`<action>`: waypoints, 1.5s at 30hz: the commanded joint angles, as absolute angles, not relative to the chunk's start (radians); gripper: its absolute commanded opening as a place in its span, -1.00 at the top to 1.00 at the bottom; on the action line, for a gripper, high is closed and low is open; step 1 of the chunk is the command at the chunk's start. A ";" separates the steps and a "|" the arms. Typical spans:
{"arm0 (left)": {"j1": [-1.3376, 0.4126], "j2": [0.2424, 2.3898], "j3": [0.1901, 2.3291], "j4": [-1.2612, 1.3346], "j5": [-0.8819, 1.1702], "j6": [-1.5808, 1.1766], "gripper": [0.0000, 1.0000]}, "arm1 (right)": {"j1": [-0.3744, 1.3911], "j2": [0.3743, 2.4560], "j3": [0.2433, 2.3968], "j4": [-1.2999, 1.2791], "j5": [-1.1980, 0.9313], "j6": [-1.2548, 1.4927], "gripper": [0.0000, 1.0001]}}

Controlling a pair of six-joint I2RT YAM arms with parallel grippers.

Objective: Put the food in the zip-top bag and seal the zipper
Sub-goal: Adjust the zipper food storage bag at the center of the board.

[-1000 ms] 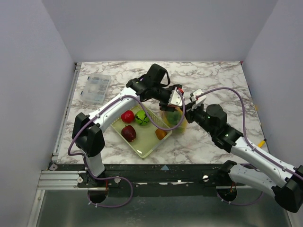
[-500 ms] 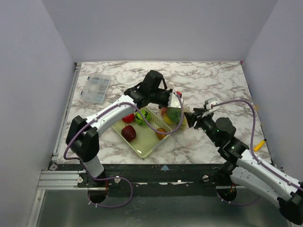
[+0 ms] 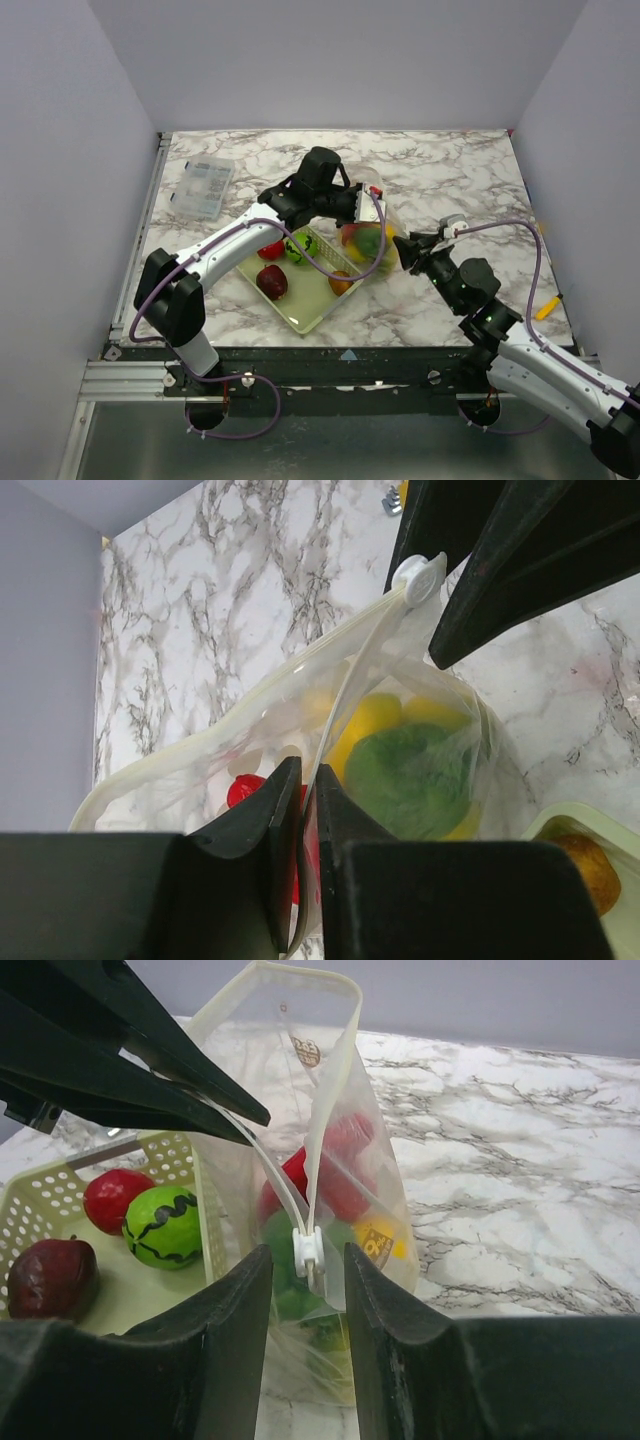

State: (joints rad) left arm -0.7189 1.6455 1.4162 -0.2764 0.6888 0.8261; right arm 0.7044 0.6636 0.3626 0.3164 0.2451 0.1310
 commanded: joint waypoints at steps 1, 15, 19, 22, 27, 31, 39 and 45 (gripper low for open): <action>-0.709 1.603 1.416 -0.267 0.685 0.810 0.78 | 0.699 0.656 0.327 0.379 0.258 0.146 0.15; -0.682 1.571 1.380 -0.216 0.736 0.723 0.99 | 0.686 0.570 0.184 0.574 0.261 0.134 -0.17; -0.680 1.565 1.363 -0.206 0.739 0.722 0.99 | 0.666 0.601 0.182 0.604 0.251 0.116 -0.16; -0.678 1.566 1.352 -0.197 0.743 0.720 1.00 | 0.649 0.642 0.192 0.661 0.208 0.114 -0.16; -0.674 1.566 1.348 -0.197 0.750 0.722 1.00 | 0.627 0.751 0.241 0.704 0.144 0.119 -0.05; -0.667 1.565 1.351 -0.203 0.759 0.722 1.00 | 0.611 0.801 0.242 0.758 0.119 0.135 0.08; -0.661 1.572 1.354 -0.214 0.777 0.724 1.00 | 0.587 0.869 0.259 0.815 0.075 0.145 0.22; -0.660 1.580 1.401 -0.271 0.800 0.712 0.62 | 0.552 0.867 0.268 0.814 0.011 0.148 0.99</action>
State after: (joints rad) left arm -0.6666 1.6009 1.3540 -0.2363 0.7502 0.7280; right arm 0.5797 0.8703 0.2317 0.7727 0.0849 0.1421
